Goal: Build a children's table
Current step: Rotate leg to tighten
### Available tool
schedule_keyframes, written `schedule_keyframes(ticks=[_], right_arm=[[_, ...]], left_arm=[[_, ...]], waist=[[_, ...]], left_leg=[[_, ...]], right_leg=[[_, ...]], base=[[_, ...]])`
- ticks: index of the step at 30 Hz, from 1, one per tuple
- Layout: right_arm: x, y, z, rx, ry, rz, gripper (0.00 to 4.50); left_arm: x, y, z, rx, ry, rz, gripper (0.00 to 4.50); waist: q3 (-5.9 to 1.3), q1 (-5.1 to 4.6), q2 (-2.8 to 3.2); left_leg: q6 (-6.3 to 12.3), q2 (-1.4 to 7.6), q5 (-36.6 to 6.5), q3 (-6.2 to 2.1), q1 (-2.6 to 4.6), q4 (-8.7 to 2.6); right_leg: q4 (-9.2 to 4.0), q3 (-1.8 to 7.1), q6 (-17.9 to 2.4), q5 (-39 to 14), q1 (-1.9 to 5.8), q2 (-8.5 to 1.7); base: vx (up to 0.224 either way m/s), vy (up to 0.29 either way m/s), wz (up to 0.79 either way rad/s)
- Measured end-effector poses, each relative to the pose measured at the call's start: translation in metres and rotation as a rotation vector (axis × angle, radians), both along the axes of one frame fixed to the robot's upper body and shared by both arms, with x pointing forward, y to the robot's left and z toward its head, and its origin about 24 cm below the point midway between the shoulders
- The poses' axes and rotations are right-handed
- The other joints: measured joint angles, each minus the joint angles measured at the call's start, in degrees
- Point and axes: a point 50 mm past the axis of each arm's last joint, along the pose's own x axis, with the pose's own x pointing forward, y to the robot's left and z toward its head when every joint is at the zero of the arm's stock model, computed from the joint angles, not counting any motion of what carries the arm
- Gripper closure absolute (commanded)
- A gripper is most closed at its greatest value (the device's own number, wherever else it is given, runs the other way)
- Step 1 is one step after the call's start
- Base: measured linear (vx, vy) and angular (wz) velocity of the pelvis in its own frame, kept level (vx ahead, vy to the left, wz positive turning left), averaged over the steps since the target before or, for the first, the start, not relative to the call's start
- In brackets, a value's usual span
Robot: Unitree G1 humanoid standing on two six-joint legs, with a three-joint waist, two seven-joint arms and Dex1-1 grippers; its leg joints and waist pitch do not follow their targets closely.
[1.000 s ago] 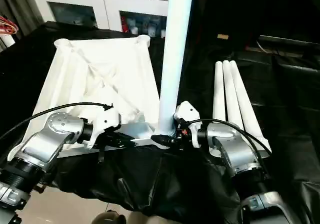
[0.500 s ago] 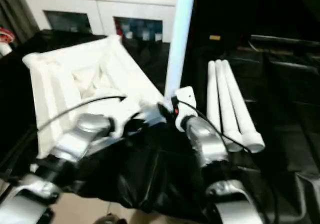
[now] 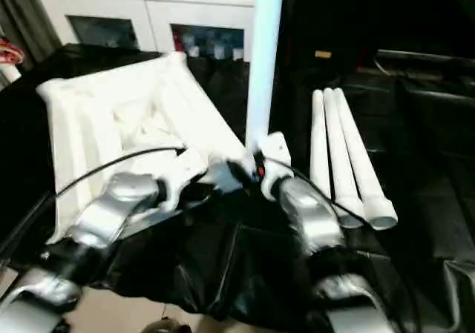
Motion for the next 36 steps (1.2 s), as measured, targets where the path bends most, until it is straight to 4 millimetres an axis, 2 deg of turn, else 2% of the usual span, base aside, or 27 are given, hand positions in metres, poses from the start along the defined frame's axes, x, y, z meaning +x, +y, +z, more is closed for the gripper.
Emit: schedule_keyframes(ticks=[6, 10, 12, 19, 22, 25, 29, 31, 34, 36], right_arm=[[-0.018, -0.016, 0.009, -0.014, 0.027, 0.257, 0.56], [-0.026, -0.019, 0.01, 0.0, 0.055, 0.349, 0.56], [-0.028, -0.018, 0.011, -0.002, 0.056, 0.386, 0.9], [-0.032, -0.013, 0.011, -0.012, 0.077, 0.449, 1.3], [-0.032, -0.012, 0.01, -0.009, 0.078, 0.451, 1.63], [-0.033, -0.01, 0.009, -0.001, 0.077, 0.451, 1.71], [-0.028, -0.008, 0.006, 0.012, 0.053, 0.337, 1.74], [-0.016, -0.004, 0.003, 0.016, 0.029, 0.191, 1.75], [0.005, 0.004, 0.0, 0.025, 0.023, -0.056, 1.75], [0.016, 0.009, -0.001, 0.051, 0.041, -0.216, 1.75]], left_arm=[[-0.008, 0.011, 0.001, -0.001, 0.052, -0.128, 4.5], [-0.011, 0.017, 0.002, 0.008, 0.074, -0.184, 4.5], [-0.012, 0.021, 0.003, 0.014, 0.078, -0.208, 4.5], [-0.013, 0.032, 0.002, 0.036, 0.107, -0.248, 4.5], [-0.013, 0.033, 0.002, 0.038, 0.107, -0.251, 4.5], [-0.013, 0.031, 0.001, 0.031, 0.104, -0.252, 4.5], [-0.009, 0.027, -0.002, 0.016, 0.082, -0.184, 4.5], [-0.003, 0.02, -0.003, 0.011, 0.059, -0.101, 4.5], [0.005, 0.004, -0.004, 0.011, 0.023, 0.023, 4.5], [0.008, -0.01, -0.005, 0.008, 0.011, 0.104, 4.5]], waist=[[0.0, 0.66, 0.0], [0.0, 1.13, 0.0], [0.0, 1.34, -0.01], [0.0, 1.72, -0.01], [-0.01, 1.74, -0.03], [-0.02, 1.74, -0.04], [-0.05, 1.51, -0.09], [-0.13, 1.06, -0.21], [-0.15, -0.17, -0.26], [-0.16, -0.48, -0.22]], left_leg=[[-0.05, 0.02, -0.03, 0.0, -0.04, 0.07], [-0.05, 0.03, -0.02, 0.0, -0.04, 0.09], [-0.05, 0.03, -0.03, 0.0, -0.04, 0.09], [-0.05, 0.03, -0.03, 0.0, -0.09, 0.12], [-0.05, 0.03, -0.02, 0.0, -0.1, 0.12], [-0.05, 0.03, -0.02, 0.0, -0.11, 0.13], [-0.07, 0.03, -0.01, -0.01, -0.03, 0.15], [-0.14, 0.03, 0.02, 0.0, 0.11, 0.14], [-0.22, 0.03, 0.07, -0.01, 0.22, 0.11], [-0.23, 0.02, 0.07, -0.01, 0.3, 0.07]], right_leg=[[0.04, -0.03, 0.0, 0.01, 0.0, 0.0], [0.05, -0.03, 0.0, 0.01, 0.01, 0.0], [0.05, -0.03, 0.0, 0.01, 0.01, 0.0], [0.04, -0.04, 0.0, 0.01, 0.01, -0.01], [0.04, -0.03, 0.0, 0.01, 0.01, -0.01], [0.04, -0.04, 0.0, 0.01, 0.01, -0.02], [0.1, -0.02, 0.0, 0.04, 0.04, -0.02], [0.12, -0.01, -0.03, 0.11, 0.11, -0.02], [0.11, -0.01, 0.05, 0.13, 0.12, -0.02], [0.1, 0.0, 0.15, 0.11, 0.14, -0.02]], base=[[0.0, 0.0, 0.0], [0.0, 0.0, 0.0], [0.0, 0.0, 0.0], [0.0, 0.0, 0.0], [0.0, 0.0, 0.0], [0.0, 0.0, 0.0], [0.0, 0.0, 0.0], [0.0, 0.0, 0.0], [0.0, 0.0, 0.0], [0.0, 0.0, 0.0]])
